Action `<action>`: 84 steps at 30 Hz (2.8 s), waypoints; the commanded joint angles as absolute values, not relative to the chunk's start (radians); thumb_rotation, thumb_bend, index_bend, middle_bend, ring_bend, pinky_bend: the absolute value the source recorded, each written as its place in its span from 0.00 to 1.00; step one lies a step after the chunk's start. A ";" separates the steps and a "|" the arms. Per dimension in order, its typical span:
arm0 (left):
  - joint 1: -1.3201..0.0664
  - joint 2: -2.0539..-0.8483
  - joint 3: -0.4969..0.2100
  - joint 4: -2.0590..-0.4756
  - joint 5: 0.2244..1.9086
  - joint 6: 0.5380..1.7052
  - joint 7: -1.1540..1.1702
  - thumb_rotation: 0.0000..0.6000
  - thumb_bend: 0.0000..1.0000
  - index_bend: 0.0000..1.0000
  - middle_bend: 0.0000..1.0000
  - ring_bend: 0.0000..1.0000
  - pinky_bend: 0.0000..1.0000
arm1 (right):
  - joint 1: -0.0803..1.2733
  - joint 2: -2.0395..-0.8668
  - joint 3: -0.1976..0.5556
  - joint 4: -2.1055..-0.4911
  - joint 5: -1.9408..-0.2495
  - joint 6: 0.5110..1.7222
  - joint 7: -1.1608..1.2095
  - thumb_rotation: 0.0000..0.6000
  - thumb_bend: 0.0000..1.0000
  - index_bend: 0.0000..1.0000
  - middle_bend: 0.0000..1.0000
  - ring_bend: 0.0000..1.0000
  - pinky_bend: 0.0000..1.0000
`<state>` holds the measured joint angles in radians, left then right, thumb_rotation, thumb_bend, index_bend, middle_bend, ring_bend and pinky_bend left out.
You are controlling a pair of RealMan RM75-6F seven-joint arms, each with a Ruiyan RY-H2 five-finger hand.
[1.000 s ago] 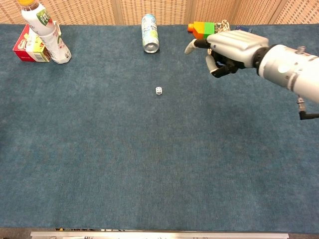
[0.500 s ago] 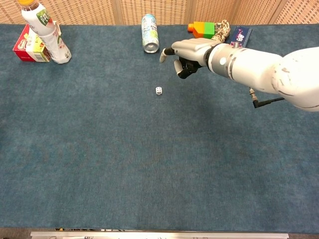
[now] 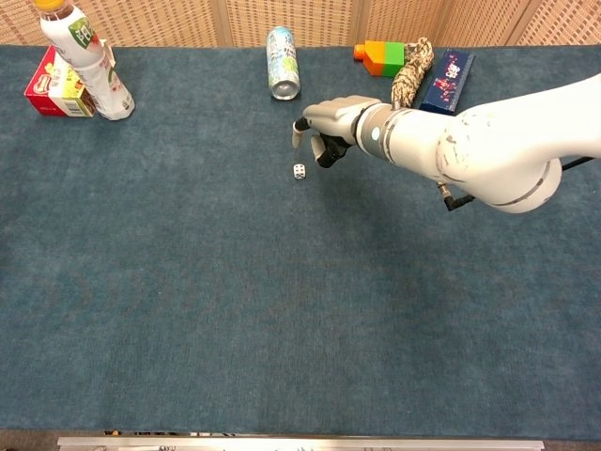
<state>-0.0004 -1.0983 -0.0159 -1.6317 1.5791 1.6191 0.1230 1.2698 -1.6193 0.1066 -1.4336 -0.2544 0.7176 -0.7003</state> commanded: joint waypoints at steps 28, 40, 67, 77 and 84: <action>0.011 -1.096 -0.019 -1.608 1.569 1.626 0.108 1.00 0.20 0.13 0.18 0.20 0.08 | 1.296 -1.616 0.023 -1.470 -0.280 0.707 -0.638 0.94 1.00 0.26 1.00 1.00 1.00; 0.007 -1.101 -0.022 -1.601 1.564 1.615 0.110 1.00 0.20 0.13 0.18 0.20 0.08 | 1.269 -1.535 0.002 -1.627 -0.365 0.788 -0.618 0.94 1.00 0.26 1.00 1.00 1.00; 0.010 -1.102 -0.026 -1.602 1.560 1.619 0.111 1.00 0.20 0.13 0.18 0.20 0.08 | 1.285 -1.594 -0.031 -1.532 -0.321 0.758 -0.636 0.94 1.00 0.26 1.00 1.00 1.00; 0.007 -1.104 -0.026 -1.603 1.561 1.613 0.114 1.00 0.20 0.13 0.18 0.20 0.08 | 1.248 -1.514 -0.050 -1.634 -0.365 0.792 -0.614 0.94 1.00 0.26 1.00 1.00 1.00; 0.003 -1.105 -0.028 -1.606 1.562 1.609 0.117 1.00 0.20 0.13 0.18 0.20 0.08 | 1.199 -1.459 -0.046 -1.694 -0.452 0.841 -0.573 0.94 1.00 0.26 1.00 1.00 1.00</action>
<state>0.0027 -1.1048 -0.0278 -1.6058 1.5621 1.6092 0.1171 1.2125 -1.4738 -0.0487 -1.6798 -0.4308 0.8233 -0.5849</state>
